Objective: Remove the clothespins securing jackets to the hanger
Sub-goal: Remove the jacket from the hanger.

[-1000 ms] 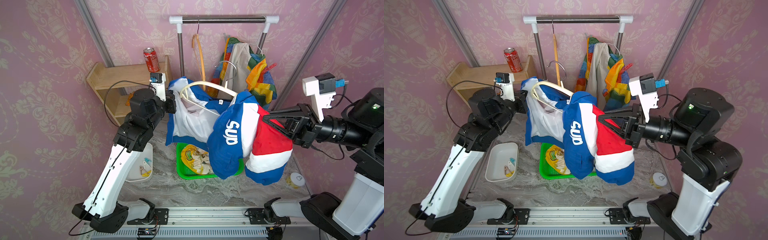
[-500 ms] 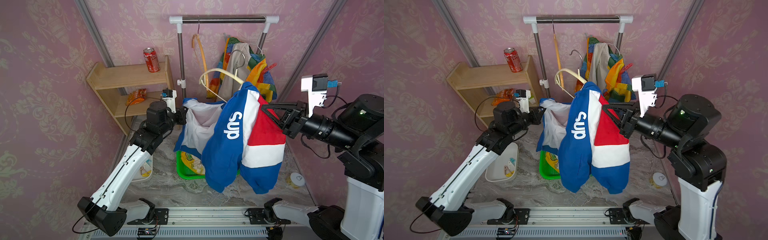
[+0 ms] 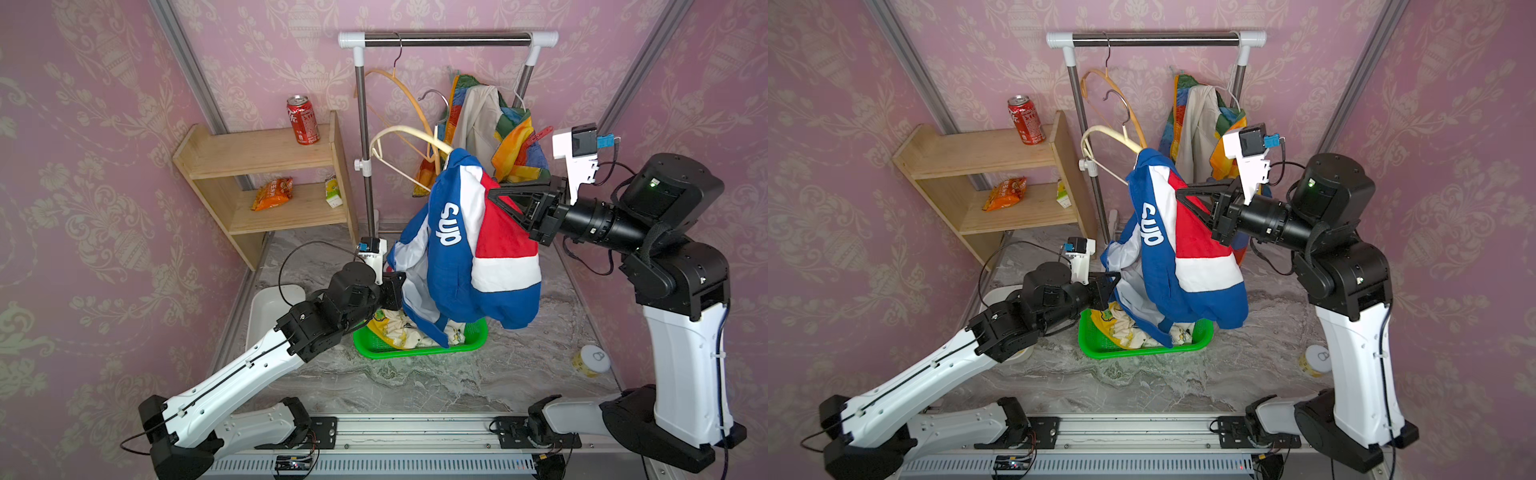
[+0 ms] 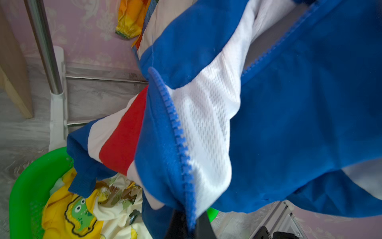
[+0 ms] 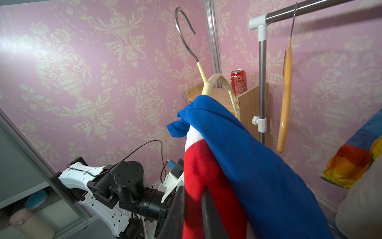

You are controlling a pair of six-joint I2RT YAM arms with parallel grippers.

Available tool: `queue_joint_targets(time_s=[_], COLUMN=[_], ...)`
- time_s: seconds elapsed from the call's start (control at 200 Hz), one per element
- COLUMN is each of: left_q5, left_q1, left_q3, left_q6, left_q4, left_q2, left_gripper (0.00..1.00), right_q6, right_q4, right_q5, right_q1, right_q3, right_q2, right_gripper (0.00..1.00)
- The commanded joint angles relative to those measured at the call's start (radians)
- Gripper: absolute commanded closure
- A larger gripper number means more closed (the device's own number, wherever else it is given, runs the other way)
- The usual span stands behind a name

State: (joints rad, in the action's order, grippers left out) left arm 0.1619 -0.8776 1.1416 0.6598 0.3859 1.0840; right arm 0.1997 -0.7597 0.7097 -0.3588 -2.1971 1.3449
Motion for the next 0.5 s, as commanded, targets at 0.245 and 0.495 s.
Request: queue_joint_targets(time_s=[0.245,0.495], left_q5=[0.315,0.306], left_q1=[0.012,0.020], left_q3=[-0.156,-0.154], left_q6=[0.083,0.147], left_q4=[0.162,0.174], left_q2=[0.065,0.127], left_gripper=[1.00,0.72], right_q6=[-0.080,-0.143], right_q4=[0.062,0.033], right_q5=[0.111,0.144], right_q1=[-0.026,-0.029], right_q3=[0.295,0.290], right_q2=[-0.113,-0.010], right_gripper=[1.00,1.00])
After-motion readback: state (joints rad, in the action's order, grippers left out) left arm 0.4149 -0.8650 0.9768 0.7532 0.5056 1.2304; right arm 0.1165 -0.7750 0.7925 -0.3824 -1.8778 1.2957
